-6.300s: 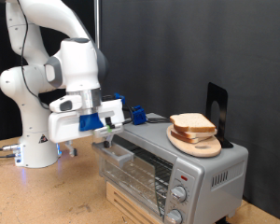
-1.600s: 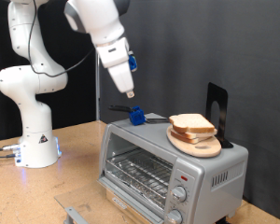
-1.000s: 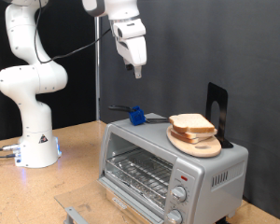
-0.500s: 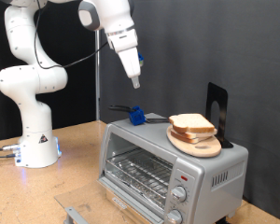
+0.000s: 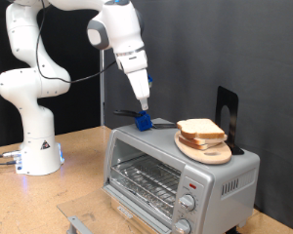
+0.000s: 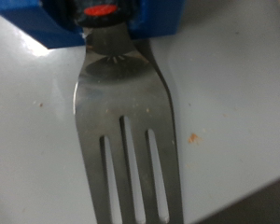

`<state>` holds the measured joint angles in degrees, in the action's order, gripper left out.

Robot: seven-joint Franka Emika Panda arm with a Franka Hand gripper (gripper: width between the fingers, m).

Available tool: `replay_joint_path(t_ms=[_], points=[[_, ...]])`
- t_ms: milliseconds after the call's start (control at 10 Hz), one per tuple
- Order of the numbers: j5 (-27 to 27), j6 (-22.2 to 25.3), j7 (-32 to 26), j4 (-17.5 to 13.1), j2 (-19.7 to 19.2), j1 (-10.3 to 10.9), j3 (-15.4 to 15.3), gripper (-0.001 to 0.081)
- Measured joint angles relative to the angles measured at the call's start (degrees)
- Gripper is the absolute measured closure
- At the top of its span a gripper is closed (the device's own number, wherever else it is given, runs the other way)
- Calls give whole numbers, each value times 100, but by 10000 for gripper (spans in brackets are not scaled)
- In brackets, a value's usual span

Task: Make a piece of toast with the oven

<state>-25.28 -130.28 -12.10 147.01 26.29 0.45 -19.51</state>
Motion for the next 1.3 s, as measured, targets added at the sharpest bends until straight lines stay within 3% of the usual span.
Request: replay_joint_path(t_ms=[600,1100,1200,1300], points=[[63,-540,-28,214,-421,1,-186,-2],[55,-688,-28,232,-556,1,-212,-2],[54,-688,-28,235,-556,1,-212,120],[53,-688,-28,239,-556,1,-212,120]])
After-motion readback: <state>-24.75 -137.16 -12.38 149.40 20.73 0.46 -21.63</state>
